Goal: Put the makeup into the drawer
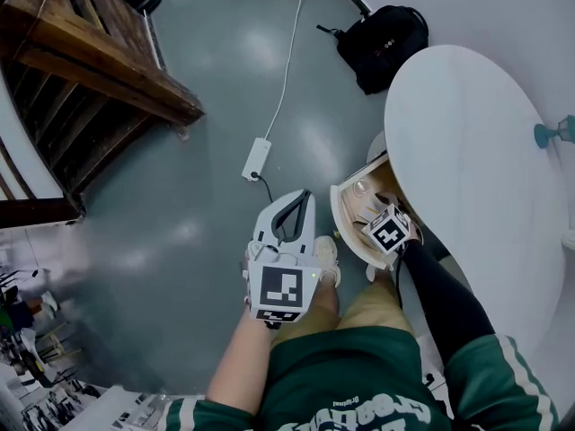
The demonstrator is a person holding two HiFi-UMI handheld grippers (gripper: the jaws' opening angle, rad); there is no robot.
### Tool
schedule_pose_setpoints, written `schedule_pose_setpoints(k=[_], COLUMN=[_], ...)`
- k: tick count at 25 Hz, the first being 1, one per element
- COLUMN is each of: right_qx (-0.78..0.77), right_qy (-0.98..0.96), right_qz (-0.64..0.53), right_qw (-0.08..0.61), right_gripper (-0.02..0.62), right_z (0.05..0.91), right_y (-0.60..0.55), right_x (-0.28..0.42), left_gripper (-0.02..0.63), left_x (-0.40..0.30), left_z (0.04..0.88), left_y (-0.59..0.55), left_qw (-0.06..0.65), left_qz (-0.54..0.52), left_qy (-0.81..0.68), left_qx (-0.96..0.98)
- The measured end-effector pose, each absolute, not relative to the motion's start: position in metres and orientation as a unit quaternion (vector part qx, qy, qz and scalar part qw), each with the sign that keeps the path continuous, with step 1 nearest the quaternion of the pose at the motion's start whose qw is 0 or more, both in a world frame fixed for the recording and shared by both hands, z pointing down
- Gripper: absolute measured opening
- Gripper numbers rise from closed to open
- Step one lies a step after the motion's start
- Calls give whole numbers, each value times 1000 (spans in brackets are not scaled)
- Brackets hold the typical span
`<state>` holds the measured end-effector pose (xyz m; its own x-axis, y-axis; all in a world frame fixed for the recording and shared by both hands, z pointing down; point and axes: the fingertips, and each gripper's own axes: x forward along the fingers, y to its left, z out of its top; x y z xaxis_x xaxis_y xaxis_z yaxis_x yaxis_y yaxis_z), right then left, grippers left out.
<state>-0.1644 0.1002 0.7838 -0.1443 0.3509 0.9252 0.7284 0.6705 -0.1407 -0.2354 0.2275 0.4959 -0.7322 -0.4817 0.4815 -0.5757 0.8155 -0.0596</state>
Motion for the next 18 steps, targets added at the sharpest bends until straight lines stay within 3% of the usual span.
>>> schedule_pose_setpoints(k=[18], right_qx=[-221], right_qy=[-906], right_qz=[-76], right_qw=[353], right_gripper=[422], right_z=[560], right_y=[90], right_x=[-189], left_gripper=[0], left_x=[-229], left_z=[435], left_y=[210], left_qw=[164], left_qz=[107], left_qy=[-938], left_qx=[287])
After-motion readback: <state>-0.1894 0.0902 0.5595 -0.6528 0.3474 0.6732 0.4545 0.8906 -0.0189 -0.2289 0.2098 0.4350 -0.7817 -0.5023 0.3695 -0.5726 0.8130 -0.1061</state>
